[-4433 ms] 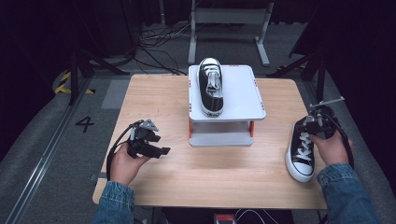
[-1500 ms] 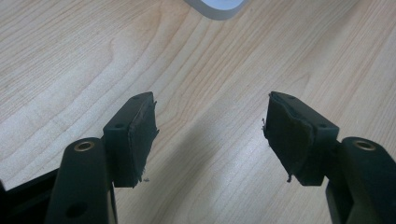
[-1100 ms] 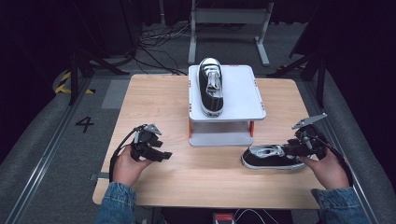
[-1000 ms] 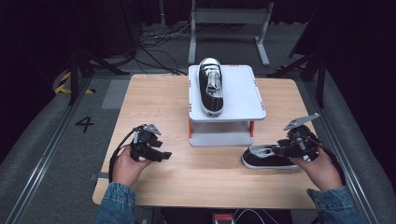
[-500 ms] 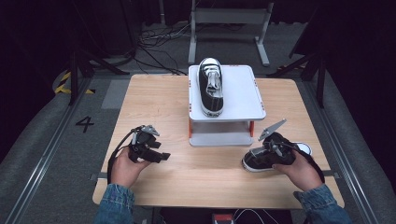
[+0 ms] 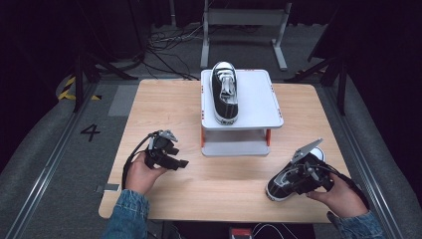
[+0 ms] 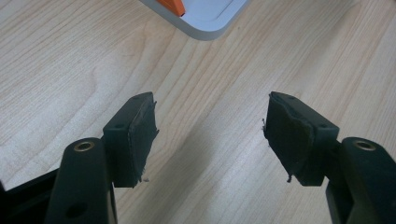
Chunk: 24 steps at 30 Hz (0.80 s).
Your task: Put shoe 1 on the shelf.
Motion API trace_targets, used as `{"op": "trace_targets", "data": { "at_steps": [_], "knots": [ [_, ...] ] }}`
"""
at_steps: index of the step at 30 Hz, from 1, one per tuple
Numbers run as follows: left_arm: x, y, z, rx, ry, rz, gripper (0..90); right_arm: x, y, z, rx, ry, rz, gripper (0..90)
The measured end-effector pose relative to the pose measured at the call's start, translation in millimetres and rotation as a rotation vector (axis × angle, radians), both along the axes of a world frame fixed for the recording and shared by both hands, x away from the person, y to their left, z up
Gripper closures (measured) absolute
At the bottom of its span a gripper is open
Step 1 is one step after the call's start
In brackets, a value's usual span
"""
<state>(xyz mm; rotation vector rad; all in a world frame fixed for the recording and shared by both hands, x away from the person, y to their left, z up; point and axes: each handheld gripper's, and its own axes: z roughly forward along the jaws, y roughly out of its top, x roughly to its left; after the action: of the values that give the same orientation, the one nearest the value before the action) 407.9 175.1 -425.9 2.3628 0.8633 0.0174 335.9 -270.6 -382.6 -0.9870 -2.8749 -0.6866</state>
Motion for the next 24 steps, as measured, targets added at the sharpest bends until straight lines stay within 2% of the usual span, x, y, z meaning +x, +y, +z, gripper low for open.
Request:
{"op": "trace_targets", "data": {
  "at_steps": [3,5,6,7,8,9,10,11,12,16,18,19,21,24],
  "knots": [
    [0.5,0.0,0.0,-0.001,0.001,0.001,34.3,2.4,-12.1,8.0,0.011,-0.054,-0.089,44.9],
    [0.1,-0.2,-0.8,0.009,-0.002,0.0,34.3,5.8,-23.2,10.5,0.01,-0.089,-0.176,42.4],
    [0.0,-0.2,-0.6,0.009,-0.006,0.001,34.3,8.2,-31.1,10.9,-0.007,-0.111,-0.247,39.4],
    [0.0,-0.2,-0.6,0.009,-0.006,0.001,34.2,8.2,-31.1,10.9,-0.007,-0.111,-0.247,39.4],
    [0.0,0.0,-0.2,0.008,-0.005,0.0,34.2,9.7,-36.1,10.7,-0.028,-0.134,-0.288,38.1],
    [0.0,0.3,0.0,0.014,-0.005,-0.002,34.2,12.1,-45.0,10.0,-0.059,-0.161,-0.356,35.4],
    [0.0,0.3,0.0,0.014,-0.005,-0.002,34.2,12.1,-45.0,10.0,-0.059,-0.161,-0.356,35.4],
    [0.0,0.0,-0.6,0.01,-0.006,0.002,34.2,15.3,-51.7,7.3,-0.081,-0.154,-0.415,30.2],
    [0.2,-0.1,-1.0,0.014,0.003,0.003,34.2,16.7,-53.6,5.6,-0.085,-0.137,-0.433,27.8],
    [0.8,-0.5,-1.7,0.023,0.004,-0.005,34.2,18.7,-50.6,1.9,-0.067,-0.122,-0.447,24.2],
    [0.6,-0.6,-1.7,0.023,0.004,-0.004,34.1,18.8,-47.9,1.4,-0.067,-0.119,-0.437,24.4],
    [0.5,-0.6,-1.7,0.02,0.002,-0.006,34.1,18.9,-41.3,-1.4,-0.066,-0.107,-0.415,24.4],
    [0.7,0.2,-1.2,0.023,0.002,-0.011,34.1,19.8,-34.9,-6.5,-0.097,-0.103,-0.402,24.7],
    [0.1,-0.1,-1.3,0.018,0.001,-0.006,34.1,24.1,-31.2,-14.4,-0.132,-0.106,-0.435,24.7]
  ]
}}
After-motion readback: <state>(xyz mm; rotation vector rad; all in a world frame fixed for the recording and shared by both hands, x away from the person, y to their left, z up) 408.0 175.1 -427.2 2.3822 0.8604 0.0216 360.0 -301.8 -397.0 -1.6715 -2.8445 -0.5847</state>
